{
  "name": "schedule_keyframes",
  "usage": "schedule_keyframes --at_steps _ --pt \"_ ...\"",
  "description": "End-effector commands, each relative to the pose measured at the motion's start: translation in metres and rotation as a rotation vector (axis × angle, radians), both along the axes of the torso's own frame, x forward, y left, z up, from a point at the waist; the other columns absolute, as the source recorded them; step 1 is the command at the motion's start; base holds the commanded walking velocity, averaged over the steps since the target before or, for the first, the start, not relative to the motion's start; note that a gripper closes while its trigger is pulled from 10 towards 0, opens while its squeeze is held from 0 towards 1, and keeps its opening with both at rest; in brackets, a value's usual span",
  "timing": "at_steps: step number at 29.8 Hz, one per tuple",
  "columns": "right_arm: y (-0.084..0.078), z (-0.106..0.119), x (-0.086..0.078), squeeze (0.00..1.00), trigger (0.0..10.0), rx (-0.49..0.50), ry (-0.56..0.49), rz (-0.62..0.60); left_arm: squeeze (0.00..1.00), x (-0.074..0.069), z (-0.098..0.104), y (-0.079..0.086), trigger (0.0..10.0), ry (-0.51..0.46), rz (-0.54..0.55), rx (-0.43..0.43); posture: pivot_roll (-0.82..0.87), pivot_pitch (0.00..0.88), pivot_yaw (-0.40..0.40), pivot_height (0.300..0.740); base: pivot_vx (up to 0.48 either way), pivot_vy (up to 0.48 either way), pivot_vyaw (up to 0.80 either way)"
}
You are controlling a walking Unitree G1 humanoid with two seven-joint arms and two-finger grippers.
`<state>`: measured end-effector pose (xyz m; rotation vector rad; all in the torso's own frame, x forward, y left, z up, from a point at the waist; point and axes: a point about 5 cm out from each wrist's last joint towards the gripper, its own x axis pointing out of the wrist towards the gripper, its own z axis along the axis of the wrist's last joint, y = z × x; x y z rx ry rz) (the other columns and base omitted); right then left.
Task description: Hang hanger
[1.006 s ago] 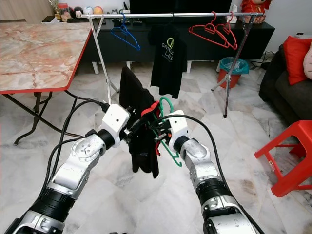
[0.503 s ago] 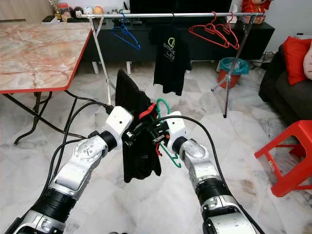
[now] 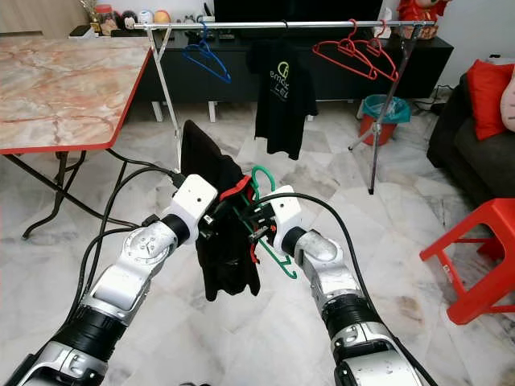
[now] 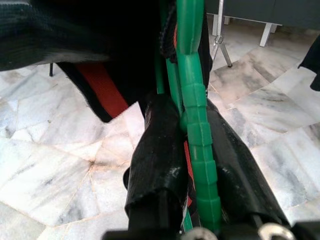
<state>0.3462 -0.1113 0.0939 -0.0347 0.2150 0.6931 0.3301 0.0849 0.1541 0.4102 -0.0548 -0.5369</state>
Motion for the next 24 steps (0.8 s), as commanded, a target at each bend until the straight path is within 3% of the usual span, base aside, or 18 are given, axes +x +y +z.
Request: schedule_keyframes --at_steps 1,15,20,24 --pt "0.003 0.012 0.004 0.0 0.0 0.009 -0.05 0.013 0.0 0.003 0.001 -0.001 0.0 -0.002 0.001 0.032 0.06 0.0 -0.03 0.74 0.0 0.0 0.0" --pt "0.002 0.01 0.001 0.0 0.0 -0.006 -0.047 0.043 0.0 0.003 -0.002 0.0 0.0 0.014 0.017 0.037 0.05 0.0 -0.028 0.74 0.0 0.0 0.0" --pt "0.001 0.006 -0.001 0.0 0.0 -0.047 -0.042 0.06 0.0 0.002 -0.001 0.0 0.0 0.012 0.021 0.027 0.05 0.0 -0.026 0.74 0.0 0.0 0.0" --pt "-0.006 -0.008 -0.008 0.0 0.0 -0.15 -0.01 0.078 0.0 0.006 0.008 0.005 0.0 -0.029 0.066 -0.009 0.05 0.0 -0.025 0.74 0.0 0.0 0.0"
